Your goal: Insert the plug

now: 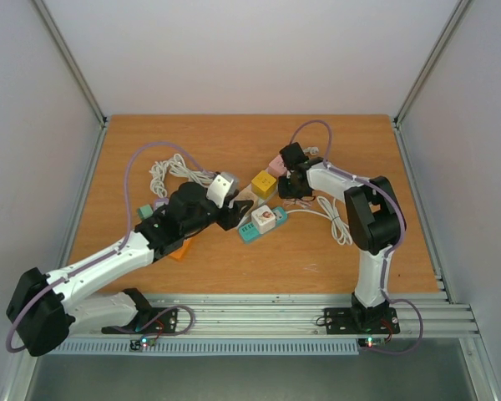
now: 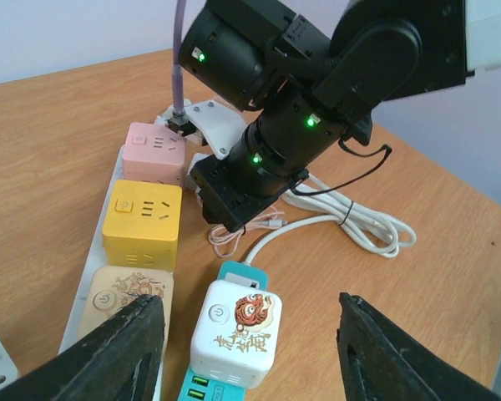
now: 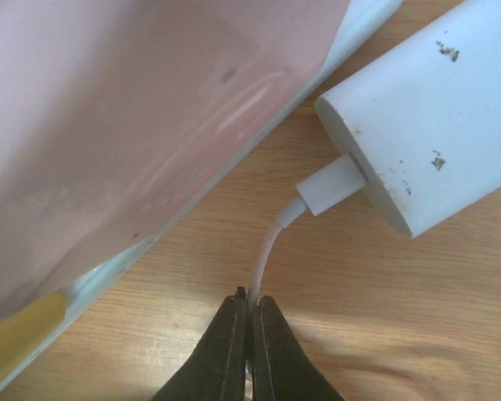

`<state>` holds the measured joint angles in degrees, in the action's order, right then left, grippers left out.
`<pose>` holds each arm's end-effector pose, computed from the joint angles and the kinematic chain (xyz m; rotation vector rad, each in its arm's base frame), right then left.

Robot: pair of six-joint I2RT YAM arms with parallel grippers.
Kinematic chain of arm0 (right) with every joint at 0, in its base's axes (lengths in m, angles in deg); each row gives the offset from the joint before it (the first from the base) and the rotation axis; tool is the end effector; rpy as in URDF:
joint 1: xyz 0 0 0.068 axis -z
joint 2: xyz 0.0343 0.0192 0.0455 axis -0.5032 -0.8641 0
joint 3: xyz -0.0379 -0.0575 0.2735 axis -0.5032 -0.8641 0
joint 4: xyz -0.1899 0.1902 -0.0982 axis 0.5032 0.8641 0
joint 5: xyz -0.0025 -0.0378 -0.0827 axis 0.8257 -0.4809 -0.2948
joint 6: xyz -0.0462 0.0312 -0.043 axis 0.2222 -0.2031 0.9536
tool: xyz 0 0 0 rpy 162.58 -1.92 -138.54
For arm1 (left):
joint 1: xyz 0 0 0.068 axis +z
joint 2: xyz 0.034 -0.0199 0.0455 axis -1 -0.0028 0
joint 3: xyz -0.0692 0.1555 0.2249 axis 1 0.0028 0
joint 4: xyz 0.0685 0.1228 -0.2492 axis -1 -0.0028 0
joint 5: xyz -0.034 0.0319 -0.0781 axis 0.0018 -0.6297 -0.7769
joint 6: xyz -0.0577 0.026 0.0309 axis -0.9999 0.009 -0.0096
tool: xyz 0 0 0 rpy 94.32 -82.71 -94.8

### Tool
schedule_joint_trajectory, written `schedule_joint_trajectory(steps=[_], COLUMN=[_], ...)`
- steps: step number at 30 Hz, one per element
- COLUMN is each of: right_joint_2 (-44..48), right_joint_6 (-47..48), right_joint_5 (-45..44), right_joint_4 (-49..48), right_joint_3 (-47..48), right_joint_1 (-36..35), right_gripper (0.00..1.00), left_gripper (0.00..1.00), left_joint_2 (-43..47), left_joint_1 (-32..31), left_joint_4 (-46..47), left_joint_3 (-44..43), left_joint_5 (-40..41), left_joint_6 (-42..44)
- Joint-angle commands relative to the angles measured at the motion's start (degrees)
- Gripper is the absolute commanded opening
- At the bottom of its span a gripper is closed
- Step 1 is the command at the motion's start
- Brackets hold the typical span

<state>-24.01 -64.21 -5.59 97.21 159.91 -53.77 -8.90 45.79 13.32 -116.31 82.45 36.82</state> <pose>0.3959 0.1705 0.1322 -0.7366 2.6645 0.0262 0.2100 -0.2124 0.2720 0.6690 1.8769 -0.7286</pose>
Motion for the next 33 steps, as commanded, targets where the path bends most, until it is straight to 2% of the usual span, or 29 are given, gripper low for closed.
schedule_joint_trajectory(steps=[1, 8, 11, 16, 19, 24, 27, 33], right_joint_2=[3.2, 10.1, 15.0, 23.5, 27.4, 30.1, 31.0, 34.5], right_joint_6=[-1.2, -4.5, -7.5, -18.2, -24.6, -26.9, -24.6, -18.9], right_joint_5=[1.1, 5.0, 6.3, 11.3, 17.5, 28.6, 35.6, 50.7], right_joint_4=[-3.0, -3.7, -3.6, -2.8, -3.9, -3.0, -0.8, 4.1], right_joint_3=[-1.6, -3.5, -4.7, -6.0, -7.0, -3.6, -0.6, 1.9], right_joint_1=[0.8, 1.5, 2.1, 2.5, 2.6, 2.6, 2.6, 2.5], right_gripper=[0.02, 0.01, 0.01, 0.01, 0.01, 0.01, 0.01, 0.01], left_gripper=[0.59, 0.67, 0.74, 0.9, 0.95, 0.96, 0.96, 0.94], left_joint_2=[2.7, 4.1, 3.9, 4.4, 4.7, 4.4, 3.3, 0.8], left_joint_1=[0.2, 0.2, 0.3, 0.3, 0.3, 0.2, 0.3, 1.1], left_joint_4=[3.3, 3.2, 3.2, 5.3, 6.9, 6.3, 6.9, 7.9], left_joint_3=[0.8, 1.3, 1.3, 2.2, 2.9, 2.3, 2.1, 0.5], left_joint_5=[1.6, 3.1, 3.8, 5.5, 6.3, 6.4, 8.7, 8.3], left_joint_6=[-1.5, -2.3, -2.9, -3.9, -4.1, -3.6, -2.0, 3.8])
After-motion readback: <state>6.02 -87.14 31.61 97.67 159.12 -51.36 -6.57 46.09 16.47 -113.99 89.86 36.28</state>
